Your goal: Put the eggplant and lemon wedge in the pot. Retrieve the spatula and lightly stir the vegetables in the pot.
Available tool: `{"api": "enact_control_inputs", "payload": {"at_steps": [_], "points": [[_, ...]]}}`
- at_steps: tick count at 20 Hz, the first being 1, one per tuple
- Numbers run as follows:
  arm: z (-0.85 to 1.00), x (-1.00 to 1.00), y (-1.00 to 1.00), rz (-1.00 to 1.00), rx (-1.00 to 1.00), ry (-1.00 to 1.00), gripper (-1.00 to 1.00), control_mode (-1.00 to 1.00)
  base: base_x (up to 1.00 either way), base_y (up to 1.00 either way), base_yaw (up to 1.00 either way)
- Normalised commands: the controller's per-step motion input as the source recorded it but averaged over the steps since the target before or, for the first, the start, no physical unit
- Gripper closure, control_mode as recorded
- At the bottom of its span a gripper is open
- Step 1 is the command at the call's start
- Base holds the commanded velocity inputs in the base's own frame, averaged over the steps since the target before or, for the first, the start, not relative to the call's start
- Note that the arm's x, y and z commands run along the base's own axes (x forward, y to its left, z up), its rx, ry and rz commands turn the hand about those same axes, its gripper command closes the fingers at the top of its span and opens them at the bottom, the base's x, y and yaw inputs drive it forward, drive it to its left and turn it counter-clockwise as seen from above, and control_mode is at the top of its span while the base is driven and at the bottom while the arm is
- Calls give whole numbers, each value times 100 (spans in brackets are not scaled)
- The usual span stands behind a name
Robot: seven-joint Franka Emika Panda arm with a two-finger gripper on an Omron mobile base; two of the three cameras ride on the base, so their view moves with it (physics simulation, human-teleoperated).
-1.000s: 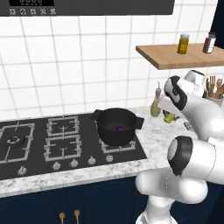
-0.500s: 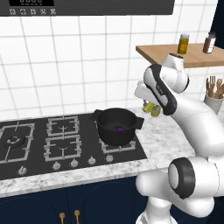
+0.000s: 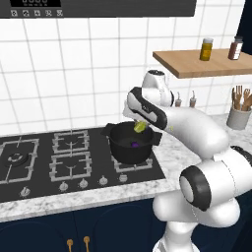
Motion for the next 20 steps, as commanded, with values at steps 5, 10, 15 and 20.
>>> {"api": "enact_control_inputs", "payload": {"at_steps": [5,10,15,20], "points": [[-69,42,43,0,-9,0,100,-100,0,0,0],[-40,44,6,0,-1,2,100,-100,0,0,0],[-47,33,0,0,-2,0,100,-100,0,0,0],[-28,2,4,0,-4,0,-100,-100,0,0,0]]}}
